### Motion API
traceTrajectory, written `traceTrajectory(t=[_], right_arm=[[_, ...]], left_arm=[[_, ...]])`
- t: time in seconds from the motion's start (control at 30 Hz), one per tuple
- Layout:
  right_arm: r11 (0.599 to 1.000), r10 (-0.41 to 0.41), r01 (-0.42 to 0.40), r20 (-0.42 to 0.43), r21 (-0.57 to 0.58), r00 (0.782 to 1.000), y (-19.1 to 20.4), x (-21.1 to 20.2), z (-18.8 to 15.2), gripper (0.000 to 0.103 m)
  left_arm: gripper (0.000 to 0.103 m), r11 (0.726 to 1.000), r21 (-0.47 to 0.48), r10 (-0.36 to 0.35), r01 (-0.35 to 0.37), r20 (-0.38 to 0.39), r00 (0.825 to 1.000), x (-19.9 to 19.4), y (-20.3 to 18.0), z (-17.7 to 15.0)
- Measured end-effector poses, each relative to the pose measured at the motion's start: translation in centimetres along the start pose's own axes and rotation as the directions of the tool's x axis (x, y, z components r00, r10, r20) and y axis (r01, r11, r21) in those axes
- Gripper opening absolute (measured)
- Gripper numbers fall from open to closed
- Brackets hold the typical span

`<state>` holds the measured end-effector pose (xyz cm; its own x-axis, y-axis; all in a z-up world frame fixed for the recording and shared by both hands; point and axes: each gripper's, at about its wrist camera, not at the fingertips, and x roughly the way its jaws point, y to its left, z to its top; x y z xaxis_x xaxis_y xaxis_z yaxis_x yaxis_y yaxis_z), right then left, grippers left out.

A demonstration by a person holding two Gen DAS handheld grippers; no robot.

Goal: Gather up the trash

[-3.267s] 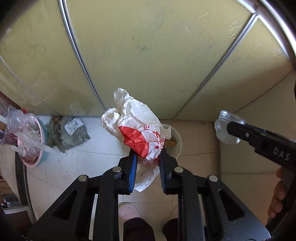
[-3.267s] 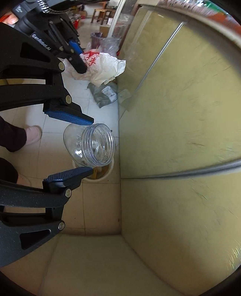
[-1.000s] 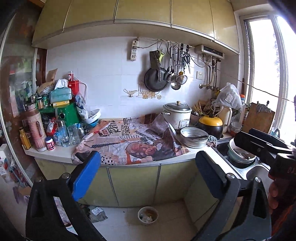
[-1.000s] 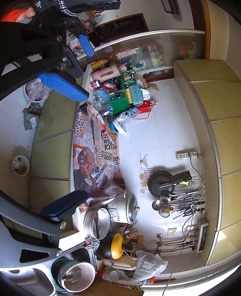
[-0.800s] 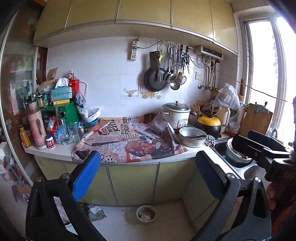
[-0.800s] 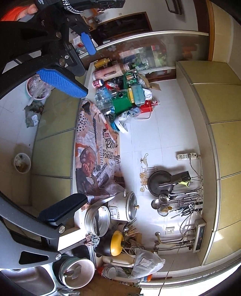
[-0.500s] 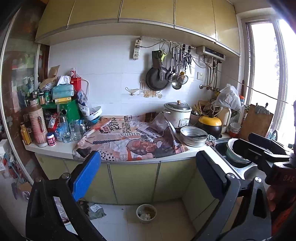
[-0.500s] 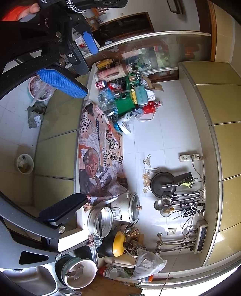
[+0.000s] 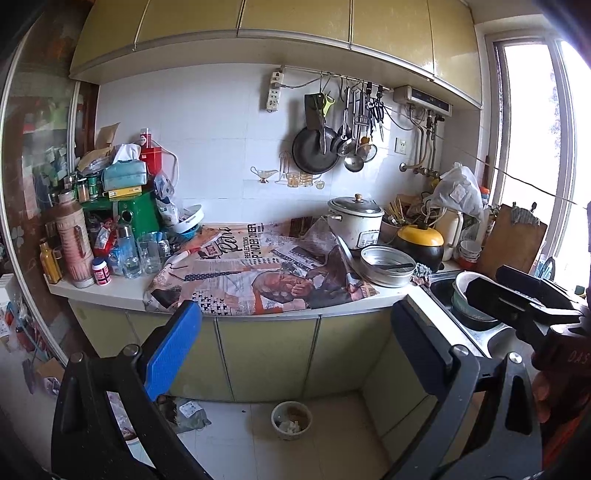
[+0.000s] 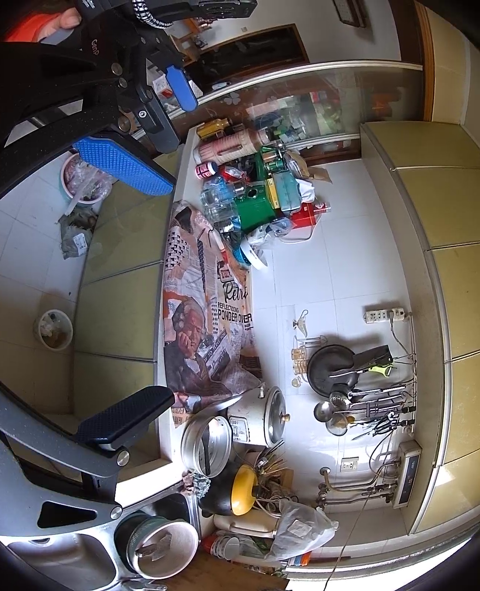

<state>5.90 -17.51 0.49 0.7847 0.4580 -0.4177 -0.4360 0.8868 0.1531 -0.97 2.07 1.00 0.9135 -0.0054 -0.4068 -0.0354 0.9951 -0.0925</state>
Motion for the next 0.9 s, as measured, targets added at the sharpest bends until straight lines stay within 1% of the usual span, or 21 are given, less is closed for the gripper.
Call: traceTrajectory(t=[0.9], right_arm=[[1.0, 0.01, -0.01, -0.012, 0.007, 1.0, 0.24, 0.14, 0.23, 0.103]], left_arm=[[0.102, 1.0, -0.003, -0.006, 0.006, 0.005, 1.0, 0.29, -0.46, 0.33]])
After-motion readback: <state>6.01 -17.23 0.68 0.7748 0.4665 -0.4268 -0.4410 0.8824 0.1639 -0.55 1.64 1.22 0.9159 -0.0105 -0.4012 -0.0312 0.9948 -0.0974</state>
